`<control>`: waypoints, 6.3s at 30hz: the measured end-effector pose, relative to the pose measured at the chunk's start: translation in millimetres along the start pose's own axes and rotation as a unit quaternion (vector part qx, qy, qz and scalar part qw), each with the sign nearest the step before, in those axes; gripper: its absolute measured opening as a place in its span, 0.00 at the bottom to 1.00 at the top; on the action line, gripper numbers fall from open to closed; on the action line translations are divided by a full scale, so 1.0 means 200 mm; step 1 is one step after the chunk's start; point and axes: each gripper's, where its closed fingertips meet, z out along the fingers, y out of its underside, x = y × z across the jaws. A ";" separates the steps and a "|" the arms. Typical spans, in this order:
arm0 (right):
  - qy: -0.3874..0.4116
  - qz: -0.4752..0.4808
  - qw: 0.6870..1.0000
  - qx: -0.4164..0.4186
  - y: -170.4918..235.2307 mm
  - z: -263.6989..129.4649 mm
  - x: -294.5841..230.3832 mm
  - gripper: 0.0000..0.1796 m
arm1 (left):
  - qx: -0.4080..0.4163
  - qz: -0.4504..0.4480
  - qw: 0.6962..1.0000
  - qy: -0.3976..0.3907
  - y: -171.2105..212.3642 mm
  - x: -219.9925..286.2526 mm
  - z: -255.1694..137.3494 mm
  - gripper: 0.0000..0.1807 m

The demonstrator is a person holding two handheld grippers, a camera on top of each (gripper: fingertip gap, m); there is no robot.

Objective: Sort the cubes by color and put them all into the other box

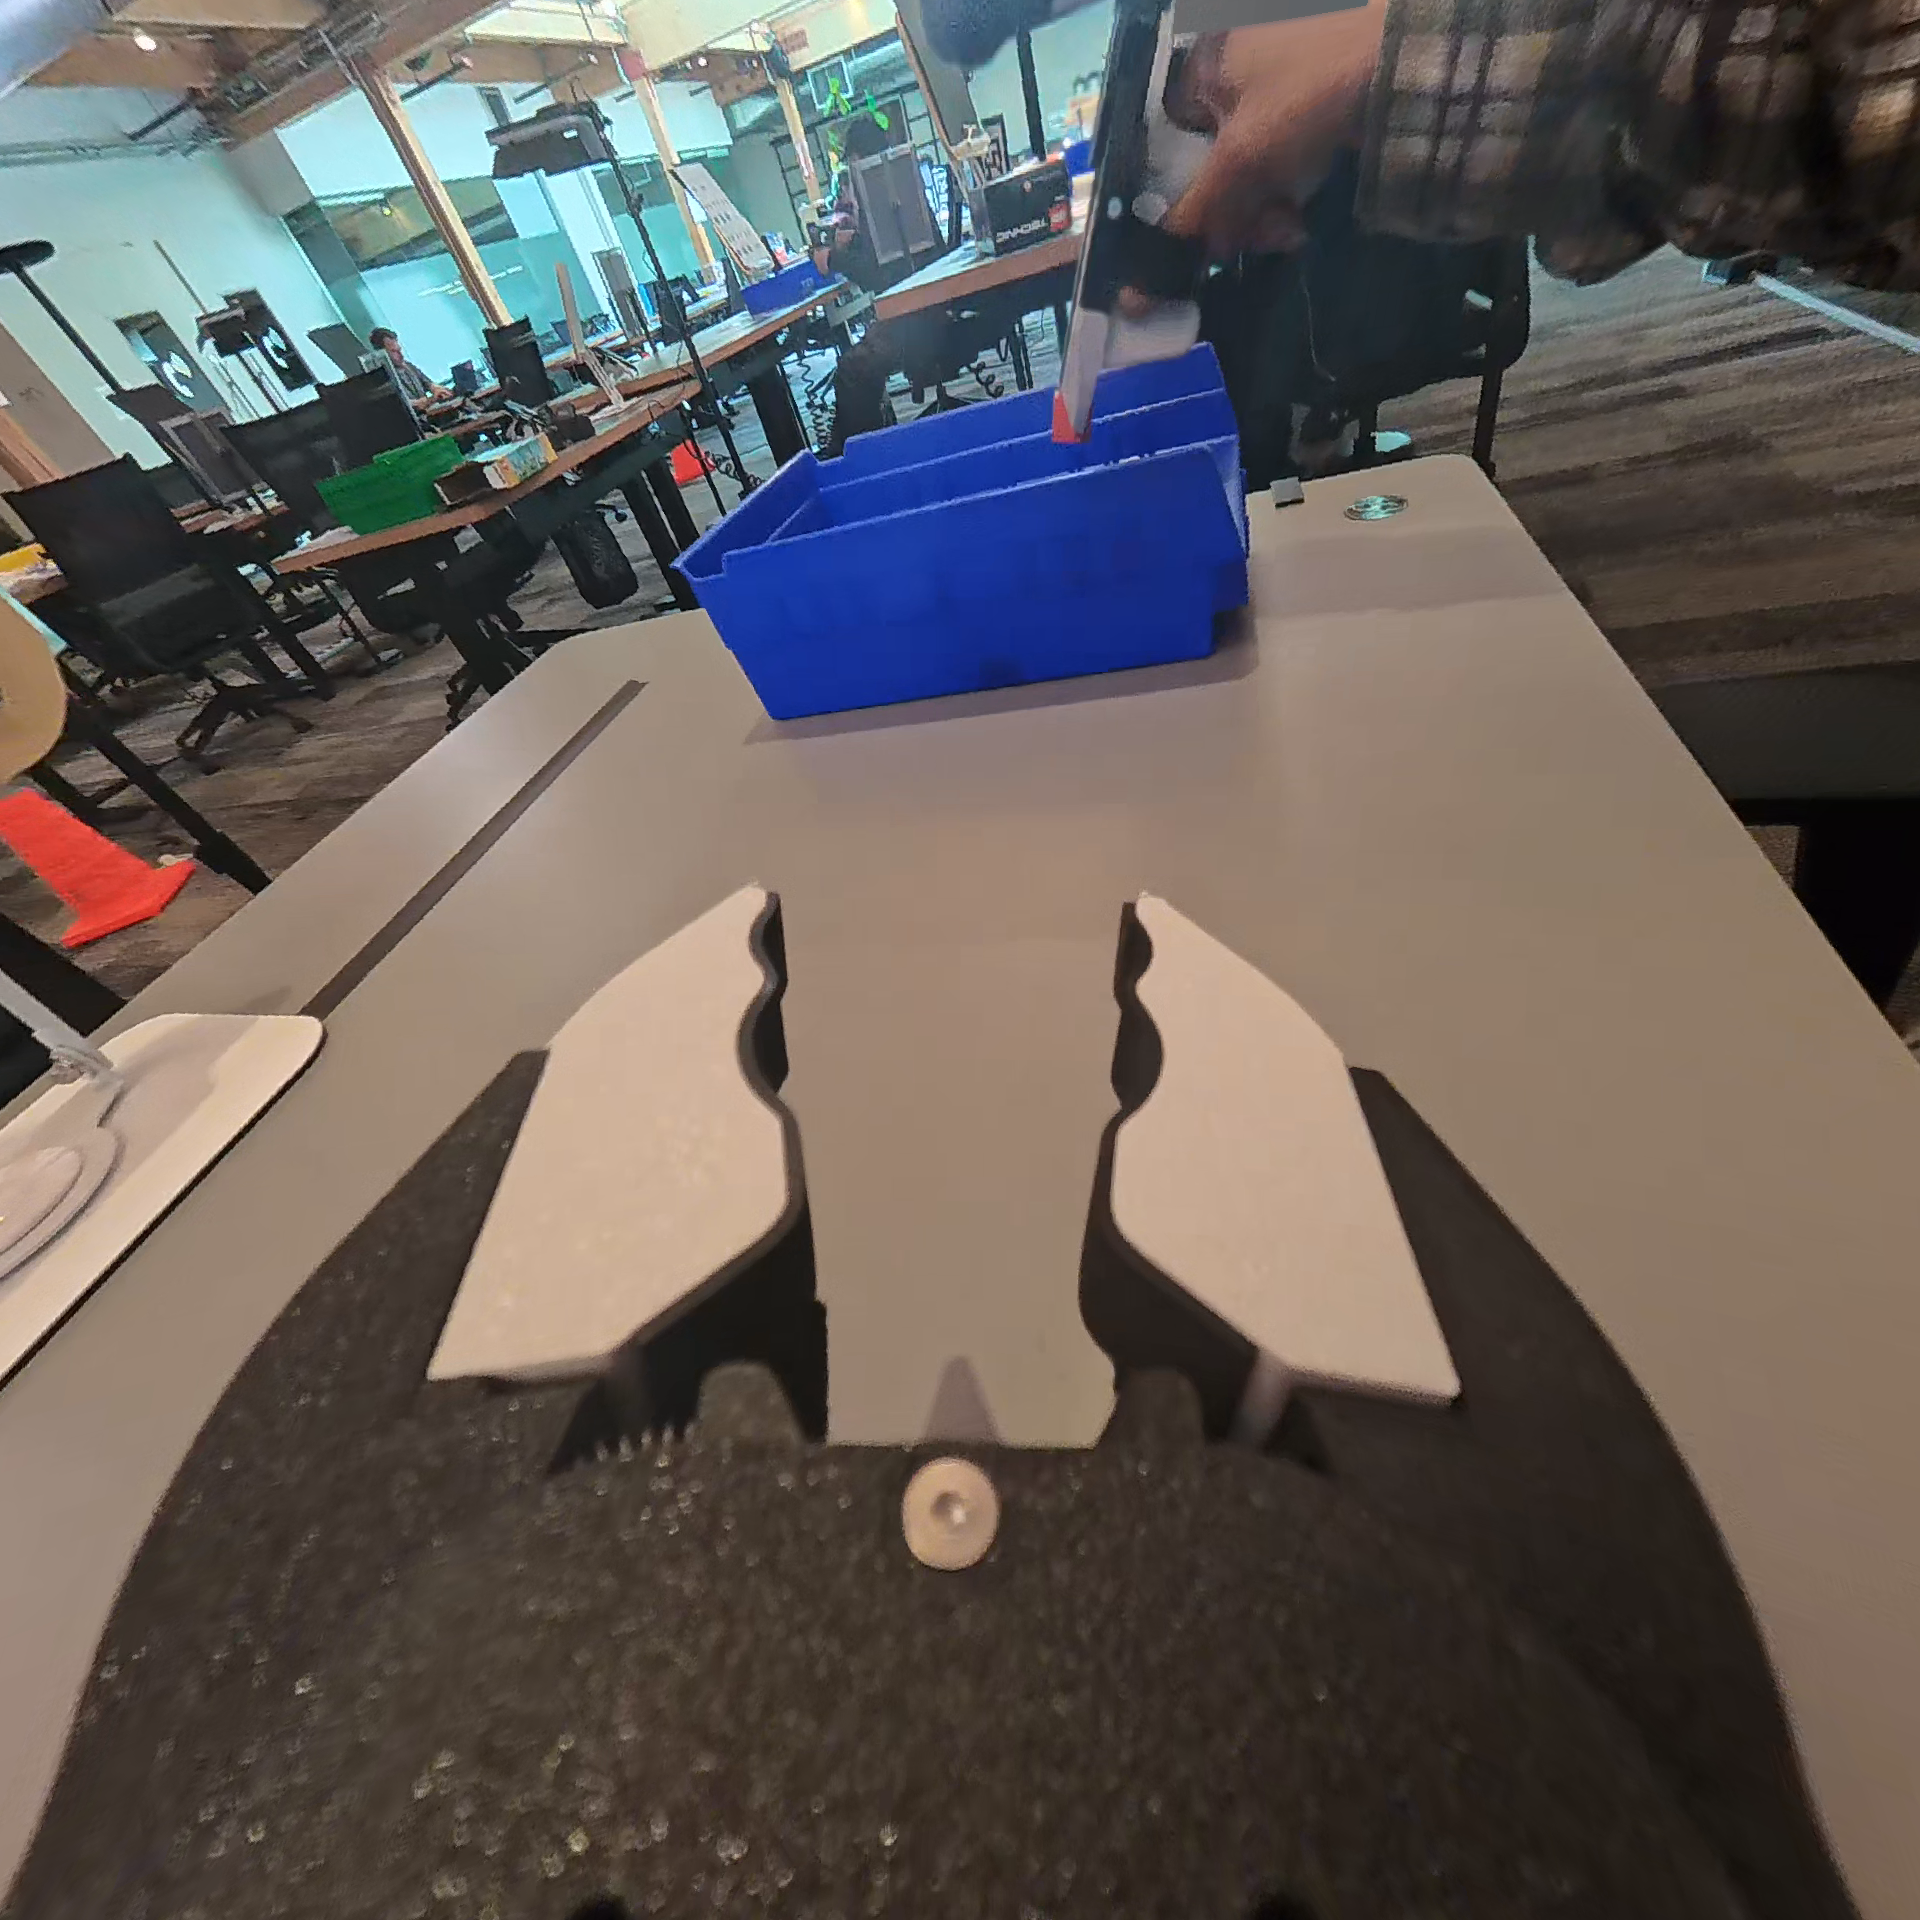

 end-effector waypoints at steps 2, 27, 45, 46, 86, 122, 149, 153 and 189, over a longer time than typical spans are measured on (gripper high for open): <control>0.016 0.003 1.000 -0.021 0.05 0.07 0.07 0.12 | -0.002 -0.001 1.000 0.006 0.00 0.01 0.01 0.32; -0.155 -0.098 0.863 0.471 -0.58 -0.66 -0.91 0.38 | -0.010 -0.005 1.000 -0.002 0.01 -0.01 0.00 0.29; -0.294 -0.153 0.814 0.477 -0.49 0.18 -1.58 0.37 | -0.065 0.066 0.973 -0.209 -0.28 -0.44 -0.95 0.30; -0.297 -0.154 0.815 0.473 -0.49 0.19 -1.59 0.37 | -0.107 0.078 0.960 -0.246 -0.27 -0.53 -1.12 0.30; -0.286 -0.224 0.822 0.439 -0.54 0.15 -1.89 0.42 | -0.569 -0.107 0.815 -0.003 1.02 -0.43 -2.10 0.28; -0.681 -0.019 0.690 0.245 -0.50 -0.30 -2.19 0.38 | -0.052 0.119 0.982 -0.137 -0.40 -0.46 -0.98 0.16; -0.764 0.026 0.644 0.009 -0.37 -0.40 -2.15 0.14 | 0.042 0.069 0.997 0.000 -0.41 -0.12 -0.18 0.32; -0.662 -0.010 0.743 0.102 -0.40 -0.37 -1.82 0.13 | 0.062 -0.006 0.998 -0.006 -0.36 -0.14 -0.11 0.37; 0.082 0.042 0.995 0.022 -0.55 0.41 0.33 0.13 | 0.057 -0.053 0.996 -0.049 -0.15 -0.01 0.22 0.18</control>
